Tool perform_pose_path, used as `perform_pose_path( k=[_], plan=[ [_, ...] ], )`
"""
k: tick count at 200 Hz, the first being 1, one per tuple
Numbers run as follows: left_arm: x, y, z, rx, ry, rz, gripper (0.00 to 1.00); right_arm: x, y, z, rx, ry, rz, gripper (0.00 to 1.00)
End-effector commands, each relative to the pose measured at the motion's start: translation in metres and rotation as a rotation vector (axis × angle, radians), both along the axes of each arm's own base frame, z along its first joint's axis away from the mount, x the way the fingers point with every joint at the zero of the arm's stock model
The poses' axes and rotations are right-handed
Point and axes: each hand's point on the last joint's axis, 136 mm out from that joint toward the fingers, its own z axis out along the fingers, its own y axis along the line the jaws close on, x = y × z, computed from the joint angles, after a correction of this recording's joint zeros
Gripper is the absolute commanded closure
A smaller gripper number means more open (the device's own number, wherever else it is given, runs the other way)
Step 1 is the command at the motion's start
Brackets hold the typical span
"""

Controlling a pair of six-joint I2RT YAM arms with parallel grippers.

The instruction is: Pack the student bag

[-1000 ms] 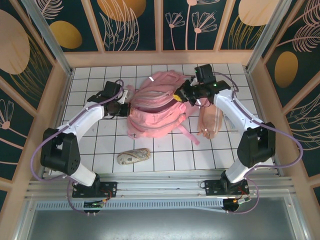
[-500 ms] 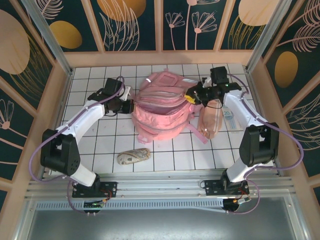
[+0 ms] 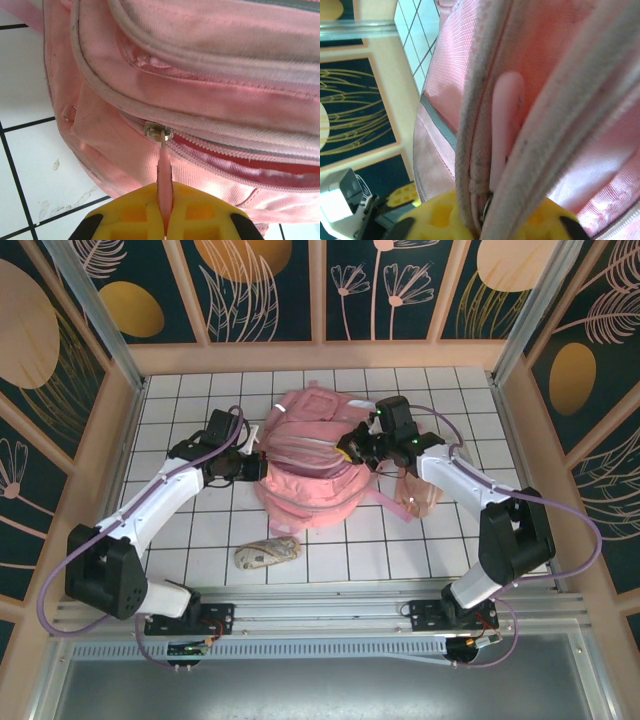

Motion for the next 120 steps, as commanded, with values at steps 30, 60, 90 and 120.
perform_pose_path(
  k=[30,60,90,120],
  plan=[
    [-0.004,0.017,0.011,0.108,-0.067,-0.011,1.00,0.027,-0.037,0.041,0.082,-0.101,0.066,1.00],
    [-0.001,0.023,0.011,0.120,-0.069,-0.006,1.00,0.030,-0.062,0.027,0.035,-0.096,0.175,1.00],
    [-0.006,0.027,-0.003,0.145,-0.045,-0.015,1.00,0.033,-0.057,0.032,0.073,-0.122,0.263,1.00],
    [-0.007,0.026,-0.017,0.132,-0.042,-0.012,1.00,0.034,-0.036,0.054,0.128,-0.160,0.353,1.00]
  ],
)
